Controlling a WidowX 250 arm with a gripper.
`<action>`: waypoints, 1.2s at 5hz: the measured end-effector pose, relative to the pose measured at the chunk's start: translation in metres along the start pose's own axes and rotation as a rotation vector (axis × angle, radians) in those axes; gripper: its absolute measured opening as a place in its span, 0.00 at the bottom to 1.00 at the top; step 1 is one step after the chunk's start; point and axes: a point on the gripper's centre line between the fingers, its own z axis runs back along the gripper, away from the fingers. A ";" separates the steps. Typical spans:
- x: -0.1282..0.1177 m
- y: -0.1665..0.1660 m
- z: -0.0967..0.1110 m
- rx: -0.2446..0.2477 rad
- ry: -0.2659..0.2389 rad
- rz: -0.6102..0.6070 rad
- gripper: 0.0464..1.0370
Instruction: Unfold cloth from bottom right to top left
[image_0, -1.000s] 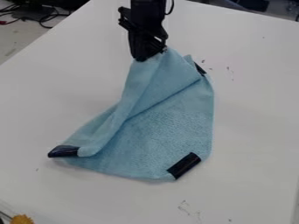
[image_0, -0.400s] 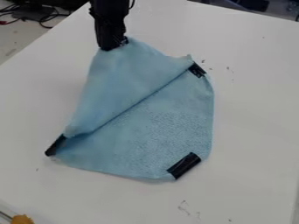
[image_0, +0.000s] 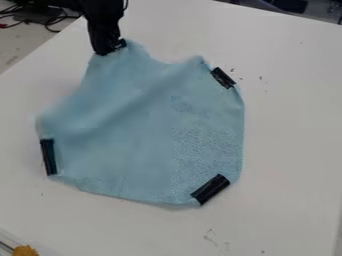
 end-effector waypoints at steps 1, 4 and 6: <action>0.002 0.008 -0.019 -0.022 -0.017 -0.010 0.01; -0.001 0.021 -0.030 -0.011 0.009 -0.052 0.41; 0.004 0.019 -0.016 0.018 0.022 -0.071 0.95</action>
